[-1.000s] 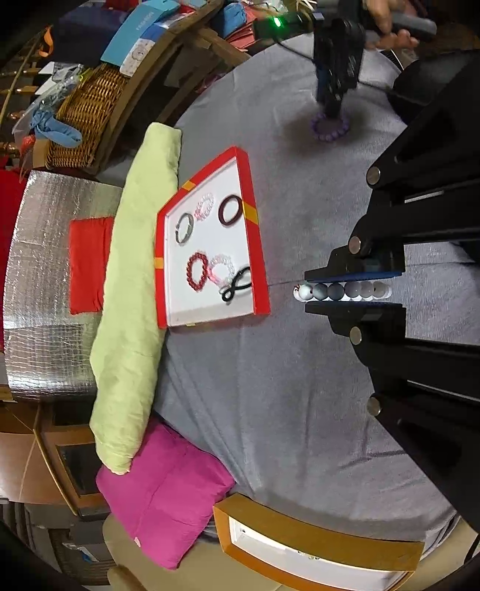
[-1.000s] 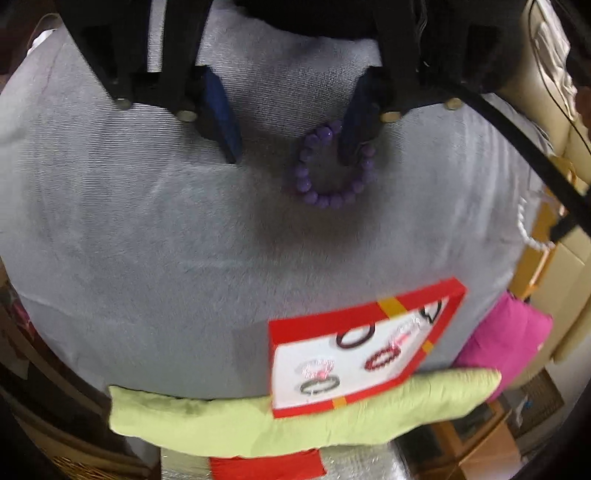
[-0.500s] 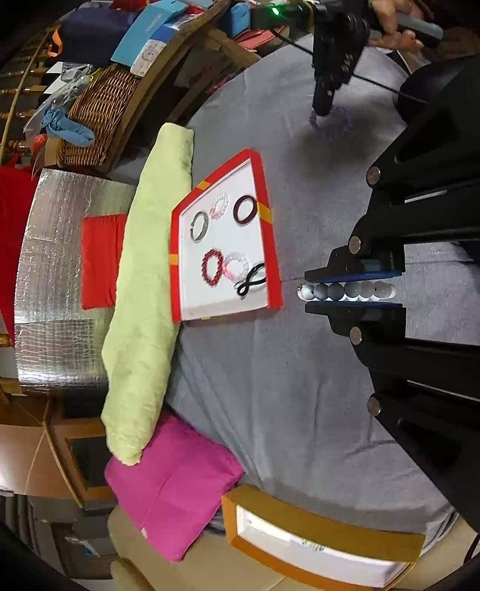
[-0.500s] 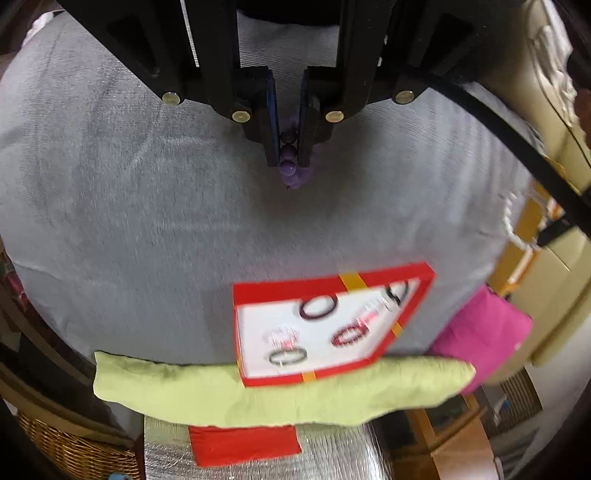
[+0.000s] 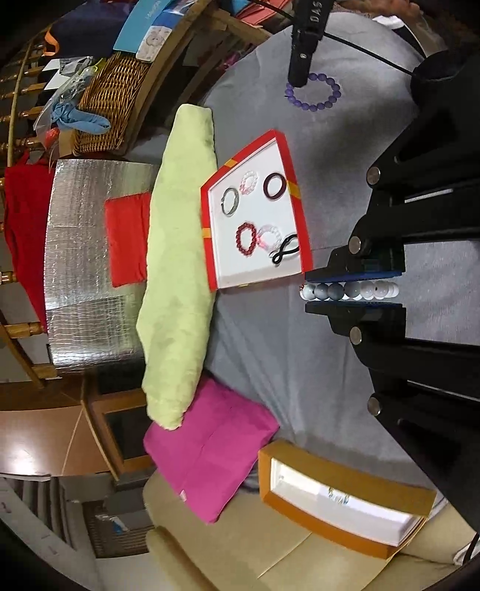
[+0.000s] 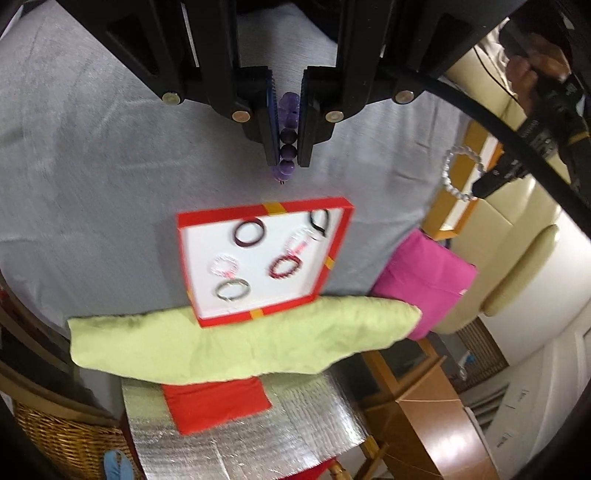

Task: Organize jewelry
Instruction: 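Open the left tool over the red box while the right releases the purple bracelet inside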

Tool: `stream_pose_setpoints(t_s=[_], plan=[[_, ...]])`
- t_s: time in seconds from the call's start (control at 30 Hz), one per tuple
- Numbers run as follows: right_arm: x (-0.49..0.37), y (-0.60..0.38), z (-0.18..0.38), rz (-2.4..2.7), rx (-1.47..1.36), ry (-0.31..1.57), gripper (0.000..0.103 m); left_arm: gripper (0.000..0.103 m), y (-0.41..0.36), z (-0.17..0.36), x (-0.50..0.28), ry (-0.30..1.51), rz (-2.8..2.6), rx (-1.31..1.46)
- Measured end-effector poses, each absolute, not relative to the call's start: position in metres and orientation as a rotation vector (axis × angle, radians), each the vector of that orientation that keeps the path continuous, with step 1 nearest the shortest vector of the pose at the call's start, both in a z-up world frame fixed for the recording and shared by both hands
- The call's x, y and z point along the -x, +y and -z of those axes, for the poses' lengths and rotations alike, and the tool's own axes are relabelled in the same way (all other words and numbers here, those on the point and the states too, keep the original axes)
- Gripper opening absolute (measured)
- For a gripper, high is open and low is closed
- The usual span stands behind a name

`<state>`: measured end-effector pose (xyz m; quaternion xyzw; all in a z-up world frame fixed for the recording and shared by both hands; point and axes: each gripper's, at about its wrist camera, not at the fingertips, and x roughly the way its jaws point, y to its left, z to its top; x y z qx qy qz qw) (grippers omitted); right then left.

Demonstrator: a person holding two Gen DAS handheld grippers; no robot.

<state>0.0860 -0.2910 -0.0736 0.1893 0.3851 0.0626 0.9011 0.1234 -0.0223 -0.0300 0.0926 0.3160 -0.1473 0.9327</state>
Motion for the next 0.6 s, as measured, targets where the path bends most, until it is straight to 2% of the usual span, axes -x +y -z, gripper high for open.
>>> stream_pose_setpoints(t_s=[0.3,0.6], plan=[[-0.087,-0.277,0.041,-0.215,-0.417,0.735,0.010,0.010,-0.023,0.020,-0.119,0.616,0.282,-0.207],[-0.088,-0.282,0.034,-0.227,-0.425,0.709,0.010,0.010,-0.031,0.025,-0.126,0.637,0.277,-0.225]])
